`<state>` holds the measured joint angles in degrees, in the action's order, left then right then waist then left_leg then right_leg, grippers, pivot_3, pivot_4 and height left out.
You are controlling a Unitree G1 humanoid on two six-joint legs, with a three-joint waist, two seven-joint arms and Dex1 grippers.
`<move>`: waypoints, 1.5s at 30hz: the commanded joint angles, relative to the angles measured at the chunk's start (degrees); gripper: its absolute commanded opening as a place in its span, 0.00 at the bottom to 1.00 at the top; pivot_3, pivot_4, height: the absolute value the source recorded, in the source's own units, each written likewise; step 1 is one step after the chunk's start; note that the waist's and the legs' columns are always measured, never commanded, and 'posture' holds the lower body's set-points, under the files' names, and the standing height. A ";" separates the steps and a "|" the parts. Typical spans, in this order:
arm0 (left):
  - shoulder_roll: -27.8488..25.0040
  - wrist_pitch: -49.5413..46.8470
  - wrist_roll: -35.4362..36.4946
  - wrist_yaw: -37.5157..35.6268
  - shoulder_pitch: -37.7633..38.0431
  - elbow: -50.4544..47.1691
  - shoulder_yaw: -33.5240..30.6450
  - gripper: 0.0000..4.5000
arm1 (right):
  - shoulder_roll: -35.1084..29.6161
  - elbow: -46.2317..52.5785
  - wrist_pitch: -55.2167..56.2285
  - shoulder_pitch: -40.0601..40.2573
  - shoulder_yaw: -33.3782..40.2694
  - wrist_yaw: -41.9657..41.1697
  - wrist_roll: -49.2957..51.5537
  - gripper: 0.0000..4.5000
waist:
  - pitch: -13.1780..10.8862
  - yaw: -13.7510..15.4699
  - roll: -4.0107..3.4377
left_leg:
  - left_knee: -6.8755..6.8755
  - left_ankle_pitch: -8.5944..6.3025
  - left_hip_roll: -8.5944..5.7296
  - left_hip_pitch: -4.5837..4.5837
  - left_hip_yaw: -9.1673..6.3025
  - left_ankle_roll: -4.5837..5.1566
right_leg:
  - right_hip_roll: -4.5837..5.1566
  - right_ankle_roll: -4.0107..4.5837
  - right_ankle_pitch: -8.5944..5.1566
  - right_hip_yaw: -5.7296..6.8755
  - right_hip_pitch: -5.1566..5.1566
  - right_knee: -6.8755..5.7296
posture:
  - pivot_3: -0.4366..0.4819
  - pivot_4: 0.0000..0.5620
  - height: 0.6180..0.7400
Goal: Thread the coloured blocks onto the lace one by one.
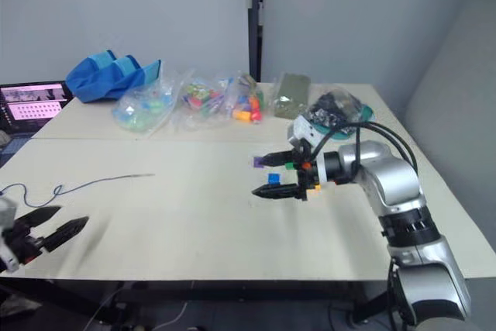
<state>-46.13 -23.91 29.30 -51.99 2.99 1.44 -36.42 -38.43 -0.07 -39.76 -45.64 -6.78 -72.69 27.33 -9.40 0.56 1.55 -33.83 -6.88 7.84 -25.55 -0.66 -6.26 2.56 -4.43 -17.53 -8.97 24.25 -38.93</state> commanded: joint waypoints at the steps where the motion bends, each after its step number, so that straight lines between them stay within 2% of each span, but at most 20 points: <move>1: -3.80 6.07 -5.65 -2.29 -12.06 12.06 8.58 1.00 | -2.04 7.99 -3.31 3.86 6.31 4.72 3.32 1.00 | 0.00 0.68 0.00 | 0.00 0.00 -0.01 0.00 -0.01 0.00 | 0.00 0.00 0.00 0.03 0.00 -0.02 | 0.48 0.27 0.81; 5: -4.97 11.65 -9.91 -6.25 -22.59 23.77 15.68 1.00 | -3.50 13.04 -6.09 8.02 9.20 8.19 5.17 1.00 | 0.00 0.30 0.00 | 0.00 -0.01 -0.01 -0.04 -0.07 -0.02 | -0.01 0.00 0.00 0.07 -0.04 0.03 | 0.48 0.27 0.81; 8: -4.83 16.79 -15.38 -9.91 -35.87 38.31 22.82 1.00 | -5.18 18.05 -8.65 12.61 13.32 11.76 7.19 1.00 | 0.00 0.17 0.00 | 0.06 -0.01 0.00 -0.02 -0.14 0.00 | -0.05 0.06 -0.07 0.13 -0.02 -0.02 | 0.48 0.27 0.81; 13: -2.57 23.02 -22.46 -9.52 -51.63 57.98 29.27 1.00 | -5.54 24.24 -11.17 17.69 17.13 17.12 10.10 1.00 | 0.00 -0.05 0.01 | -0.01 -0.01 -0.01 -0.07 -0.27 0.00 | -0.08 0.06 -0.07 0.23 -0.09 -0.04 | 0.48 0.27 0.81; 16: -0.70 26.09 -25.91 -9.29 -56.91 65.22 31.84 1.00 | -5.77 27.41 -12.55 20.64 19.47 20.09 11.73 1.00 | 0.00 0.09 0.00 | 0.00 -0.01 -0.01 -0.07 -0.37 0.00 | -0.10 0.06 -0.10 0.28 -0.14 -0.03 | 0.48 0.27 0.81; 24: 1.02 28.15 -31.73 -5.92 -61.88 73.05 34.63 1.00 | -7.49 29.45 -13.13 23.76 21.82 23.52 14.08 1.00 | -0.01 -0.08 0.01 | -0.01 0.00 -0.02 -0.09 -0.52 0.00 | -0.11 0.05 -0.11 0.39 -0.22 -0.04 | 0.48 0.27 0.81; 30: 3.93 25.81 -31.97 -0.46 -63.63 74.99 32.76 1.00 | -8.47 29.06 -12.59 23.62 21.84 24.60 14.87 1.00 | -0.01 0.07 0.02 | -0.03 0.01 -0.03 -0.09 -0.56 -0.01 | -0.10 0.04 -0.12 0.42 -0.26 -0.05 | 0.48 0.27 0.81; 36: 5.77 24.55 -31.99 7.28 -62.44 75.99 30.26 1.00 | -9.88 28.62 -12.62 22.81 21.44 25.07 15.64 1.00 | 0.00 0.11 0.01 | -0.04 0.02 -0.04 -0.08 -0.63 -0.02 | -0.10 0.04 -0.12 0.47 -0.29 -0.06 | 0.48 0.27 0.81; 41: 7.26 22.72 -32.70 8.89 -60.97 76.38 29.54 1.00 | -11.11 28.92 -13.71 21.84 21.44 25.54 16.67 1.00 | 0.01 0.11 -0.01 | -0.03 0.02 -0.04 -0.04 -0.64 -0.03 | -0.10 0.04 -0.12 0.49 -0.33 -0.06 | 0.48 0.27 0.81; 42: 7.42 22.44 -32.80 9.13 -60.79 76.40 29.39 0.87 | -11.38 29.00 -13.83 21.79 21.49 25.65 16.91 1.00 | 0.01 0.11 -0.01 | -0.03 0.02 -0.04 -0.04 -0.64 -0.03 | -0.10 0.04 -0.12 0.49 -0.34 -0.06 | 0.48 0.27 0.81; 45: 7.80 22.01 -33.00 6.91 -60.42 76.34 29.19 0.67 | -12.25 28.97 -13.98 21.87 21.69 25.98 17.50 1.00 | 0.01 0.11 -0.01 | -0.03 0.03 -0.04 0.07 -0.66 -0.04 | -0.10 0.04 -0.12 0.51 -0.48 -0.06 | 0.48 0.27 0.81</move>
<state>-37.97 -0.58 -2.62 -44.64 -58.57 77.17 -7.71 -49.54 27.68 -53.16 -23.30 13.11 -47.12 43.98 -9.39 0.67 1.54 -33.86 -6.86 7.80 -25.44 -1.33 -6.30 2.46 -4.39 -17.65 -8.44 23.73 -38.99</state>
